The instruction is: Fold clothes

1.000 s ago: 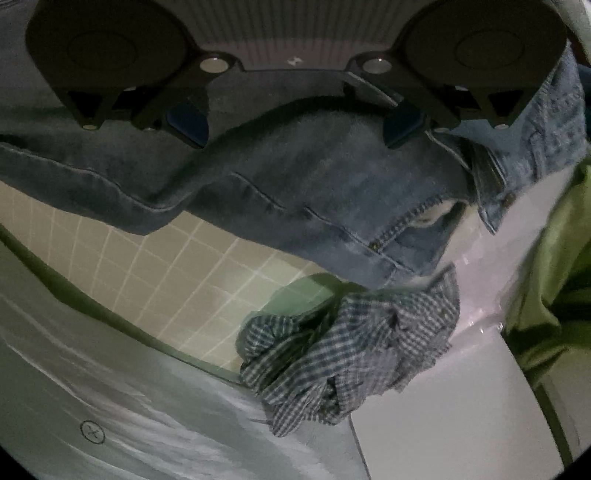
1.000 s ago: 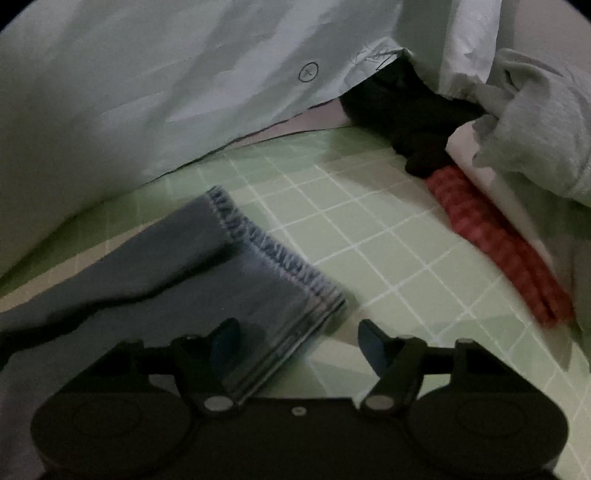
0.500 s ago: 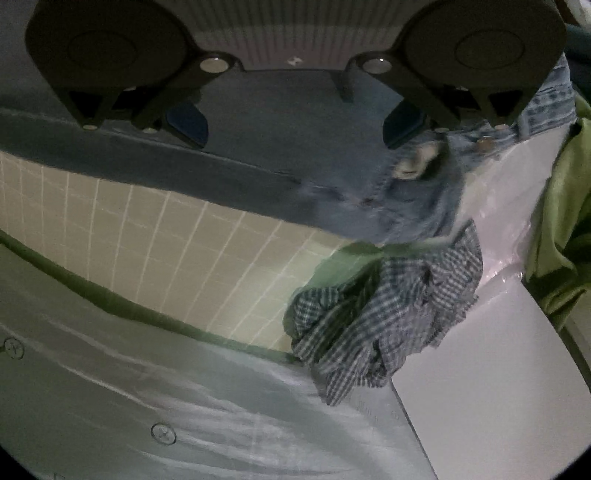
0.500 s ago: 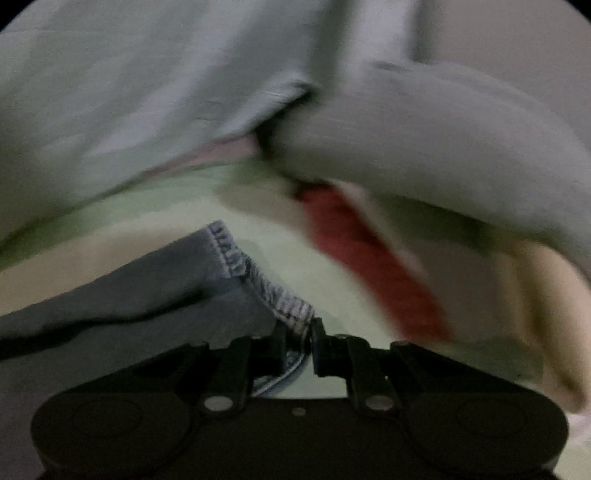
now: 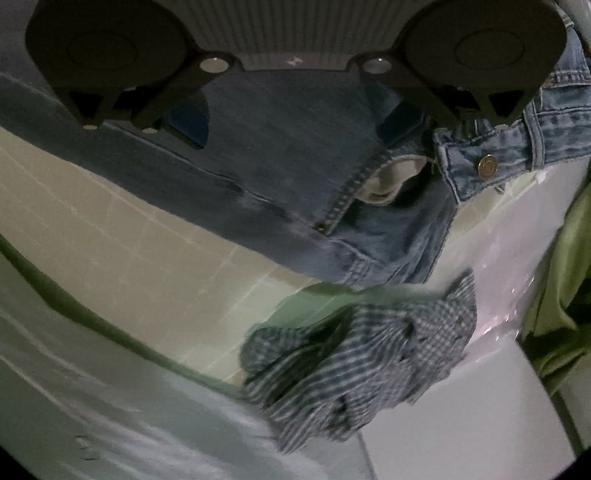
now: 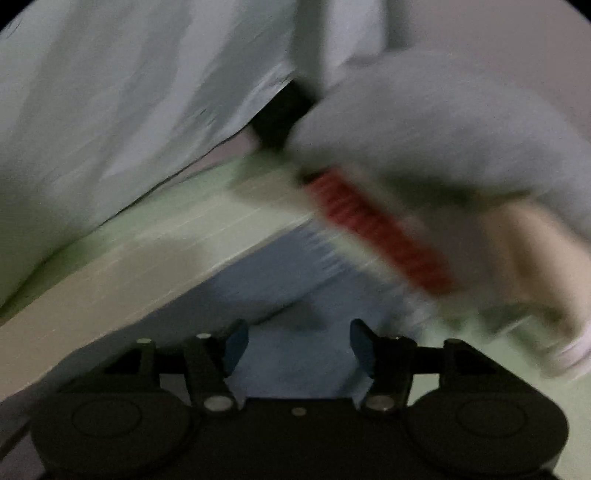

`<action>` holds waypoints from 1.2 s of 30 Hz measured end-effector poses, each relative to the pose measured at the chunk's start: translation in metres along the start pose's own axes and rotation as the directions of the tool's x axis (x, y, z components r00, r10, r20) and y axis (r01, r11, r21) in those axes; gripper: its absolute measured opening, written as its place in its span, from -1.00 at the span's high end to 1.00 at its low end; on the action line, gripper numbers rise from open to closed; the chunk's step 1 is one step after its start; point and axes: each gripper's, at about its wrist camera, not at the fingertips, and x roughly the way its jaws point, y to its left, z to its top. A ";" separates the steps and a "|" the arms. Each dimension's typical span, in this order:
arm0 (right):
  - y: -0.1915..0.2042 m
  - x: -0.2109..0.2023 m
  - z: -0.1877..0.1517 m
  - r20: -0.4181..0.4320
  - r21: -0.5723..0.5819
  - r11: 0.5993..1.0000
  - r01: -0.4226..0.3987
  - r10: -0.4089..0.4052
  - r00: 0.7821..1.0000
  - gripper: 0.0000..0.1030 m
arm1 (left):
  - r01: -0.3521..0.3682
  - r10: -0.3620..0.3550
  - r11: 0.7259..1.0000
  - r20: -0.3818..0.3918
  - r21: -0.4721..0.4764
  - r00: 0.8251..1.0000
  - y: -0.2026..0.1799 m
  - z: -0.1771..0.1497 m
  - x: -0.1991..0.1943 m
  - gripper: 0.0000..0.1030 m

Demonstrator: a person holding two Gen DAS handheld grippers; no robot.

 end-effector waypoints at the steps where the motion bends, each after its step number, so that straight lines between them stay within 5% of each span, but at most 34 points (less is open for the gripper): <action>1: 0.011 0.002 -0.003 -0.024 -0.033 0.999 -0.005 0.005 1.000 0.05 | -0.002 0.002 1.000 -0.003 -0.006 1.000 0.002 0.001 0.002 -0.94; 6: 0.054 0.016 -0.009 -0.094 -0.165 0.984 -0.064 0.049 0.994 0.06 | -0.009 0.009 1.000 -0.015 -0.026 1.000 0.012 0.003 0.012 -0.94; 11: 0.093 0.049 0.026 -0.050 -0.193 0.979 -0.062 0.054 0.997 0.01 | -0.012 0.012 0.999 -0.007 -0.041 1.000 0.018 0.005 0.016 -0.94; 13: 0.101 0.060 0.041 -0.022 -0.164 0.985 -0.052 0.049 0.999 -0.04 | -0.012 0.012 0.999 0.002 -0.050 1.000 0.021 0.007 0.016 -0.94; 18: 0.104 0.054 0.052 -0.018 -0.004 0.996 -0.087 0.087 0.996 -0.52 | -0.004 0.008 0.995 0.046 -0.097 0.999 0.031 0.017 0.015 -0.94; 30: 0.141 0.052 0.025 -0.103 -0.005 0.998 -0.069 0.068 0.992 -0.68 | -0.051 0.073 0.988 0.149 -0.143 0.986 0.043 0.049 0.019 -0.99; 36: 0.156 0.059 0.030 -0.117 -0.025 0.999 -0.022 0.019 0.993 -0.77 | -0.043 0.057 0.983 0.072 -0.180 0.996 0.050 0.050 0.048 -0.92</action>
